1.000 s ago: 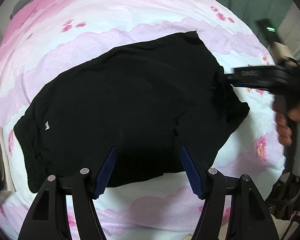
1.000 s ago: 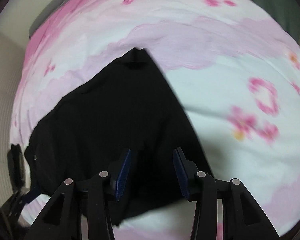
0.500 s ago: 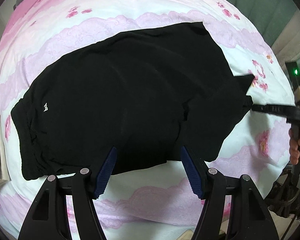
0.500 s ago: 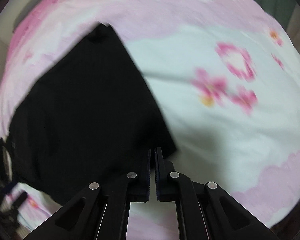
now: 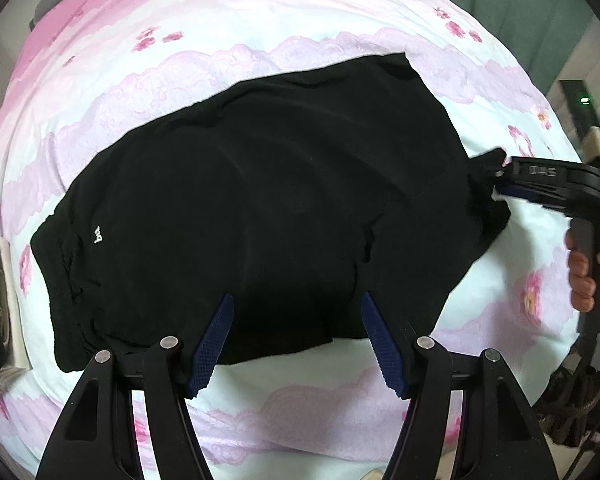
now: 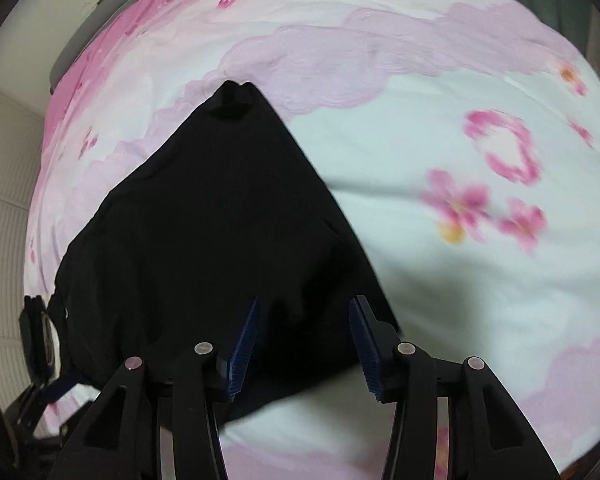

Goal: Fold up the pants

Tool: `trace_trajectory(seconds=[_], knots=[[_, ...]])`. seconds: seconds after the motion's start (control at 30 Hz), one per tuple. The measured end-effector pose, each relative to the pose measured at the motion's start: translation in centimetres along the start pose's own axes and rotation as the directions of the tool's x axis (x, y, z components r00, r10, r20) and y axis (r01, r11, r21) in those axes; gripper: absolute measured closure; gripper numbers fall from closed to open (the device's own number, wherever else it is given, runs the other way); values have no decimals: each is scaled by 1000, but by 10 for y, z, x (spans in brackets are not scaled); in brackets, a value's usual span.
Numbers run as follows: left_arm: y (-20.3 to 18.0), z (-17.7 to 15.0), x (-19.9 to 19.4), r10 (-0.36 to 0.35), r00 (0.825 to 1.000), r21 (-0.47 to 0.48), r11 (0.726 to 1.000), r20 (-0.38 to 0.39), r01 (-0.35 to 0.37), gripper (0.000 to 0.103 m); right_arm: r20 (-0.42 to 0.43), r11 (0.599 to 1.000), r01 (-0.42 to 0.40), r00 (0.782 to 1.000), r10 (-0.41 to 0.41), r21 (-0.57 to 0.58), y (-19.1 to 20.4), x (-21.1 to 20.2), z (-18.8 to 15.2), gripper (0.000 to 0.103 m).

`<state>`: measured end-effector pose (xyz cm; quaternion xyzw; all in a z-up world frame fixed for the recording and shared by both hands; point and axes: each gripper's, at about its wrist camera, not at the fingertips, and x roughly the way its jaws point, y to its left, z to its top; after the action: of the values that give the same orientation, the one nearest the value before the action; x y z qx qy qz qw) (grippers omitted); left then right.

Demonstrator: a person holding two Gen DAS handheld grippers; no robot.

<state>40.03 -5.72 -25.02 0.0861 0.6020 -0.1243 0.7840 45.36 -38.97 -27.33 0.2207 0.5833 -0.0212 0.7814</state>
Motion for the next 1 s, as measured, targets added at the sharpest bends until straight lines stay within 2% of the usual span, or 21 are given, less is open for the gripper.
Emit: trace_trajectory(seconds=[0.07,0.1,0.13,0.17,0.27,0.37,0.5,0.53,0.57,0.6,0.63,0.7,0.73,0.83,0.93,1.0], knots=[[-1,4,-3,-9,1000,-2,1000,8,9,37,-30,1000,-4,1000,4,19,5,15,15,55],[-1,5,-4,-8,1000,0,1000,14,8,37,-34,1000,-15,999,16,16,8,22,20,59],[-2,5,-5,-8,1000,4,1000,16,8,37,-41,1000,-11,999,11,3,11,27,21,69],[-2,5,-5,-10,1000,10,1000,15,10,37,-49,1000,16,999,-17,-15,14,36,22,99],[-2,2,-4,-14,1000,18,1000,8,13,37,-60,1000,29,998,-29,-6,10,29,21,100],[-2,-1,1,-28,1000,13,1000,-15,28,37,-38,998,50,998,-49,23,-3,10,4,100],[-2,-4,8,-12,999,33,999,-31,13,37,-104,997,76,992,-75,8,-21,24,-10,100],[-2,-4,8,-7,1000,34,999,-30,8,37,-101,998,70,992,-70,1,-22,24,-12,97],[-1,-4,8,-4,1000,32,999,-29,5,37,-101,996,85,991,-86,-12,-22,22,-12,79],[2,-4,7,1,1000,26,1000,-28,0,37,-96,992,122,988,-124,-19,-21,19,-12,52],[4,-4,7,5,1000,21,1000,-27,-5,37,-59,984,177,982,-178,-18,-19,11,-11,45],[14,-3,5,27,999,3,1000,-18,-27,37,37,965,261,965,-260,-32,-13,-11,-8,44],[20,-3,5,37,999,-13,999,-13,-37,36,110,961,268,959,-261,-60,-5,-27,-4,44],[43,-2,4,56,998,-81,995,-17,-57,35,195,951,250,957,-214,-181,24,-44,19,44],[62,7,1,86,996,-160,983,-11,-86,35,226,937,200,964,-136,-286,51,-34,55,44],[67,16,0,90,996,-185,979,-1,-89,35,204,927,170,973,-104,-335,72,-12,82,45]])
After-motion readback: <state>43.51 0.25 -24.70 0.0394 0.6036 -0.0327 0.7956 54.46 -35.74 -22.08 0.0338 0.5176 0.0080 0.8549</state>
